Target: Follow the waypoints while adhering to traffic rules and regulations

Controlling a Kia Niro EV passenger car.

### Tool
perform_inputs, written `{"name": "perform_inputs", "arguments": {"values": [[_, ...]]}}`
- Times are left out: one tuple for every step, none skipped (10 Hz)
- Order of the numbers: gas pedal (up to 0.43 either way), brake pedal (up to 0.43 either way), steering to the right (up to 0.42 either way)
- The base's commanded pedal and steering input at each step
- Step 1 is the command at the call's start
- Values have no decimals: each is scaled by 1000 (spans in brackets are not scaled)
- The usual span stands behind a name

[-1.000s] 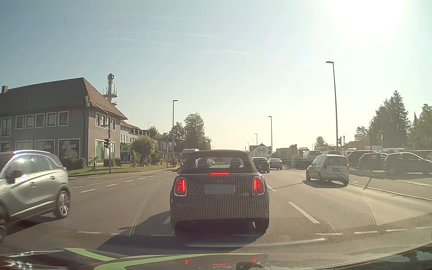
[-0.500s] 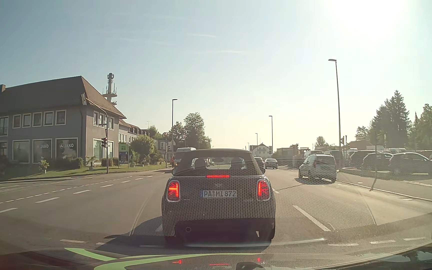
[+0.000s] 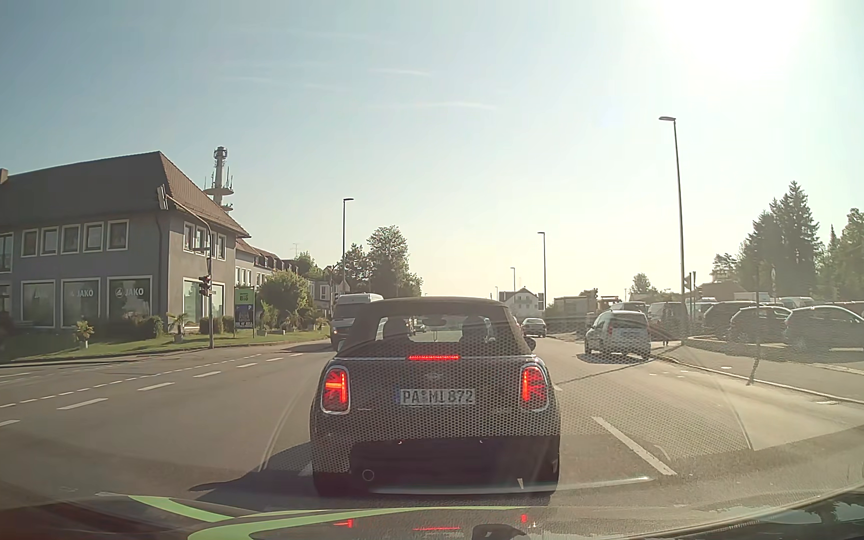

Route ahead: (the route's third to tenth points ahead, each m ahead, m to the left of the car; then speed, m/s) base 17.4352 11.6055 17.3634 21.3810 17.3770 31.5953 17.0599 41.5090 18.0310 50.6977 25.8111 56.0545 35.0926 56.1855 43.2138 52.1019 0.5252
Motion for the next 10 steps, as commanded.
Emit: {"name": "perform_inputs", "arguments": {"values": [[0, 238, 0], [0, 238, 0], [0, 244, 0], [0, 238, 0], [0, 238, 0], [0, 244, 0], [0, 244, 3], [0, 244, 2], [0, 244, 2], [0, 244, 2]]}}
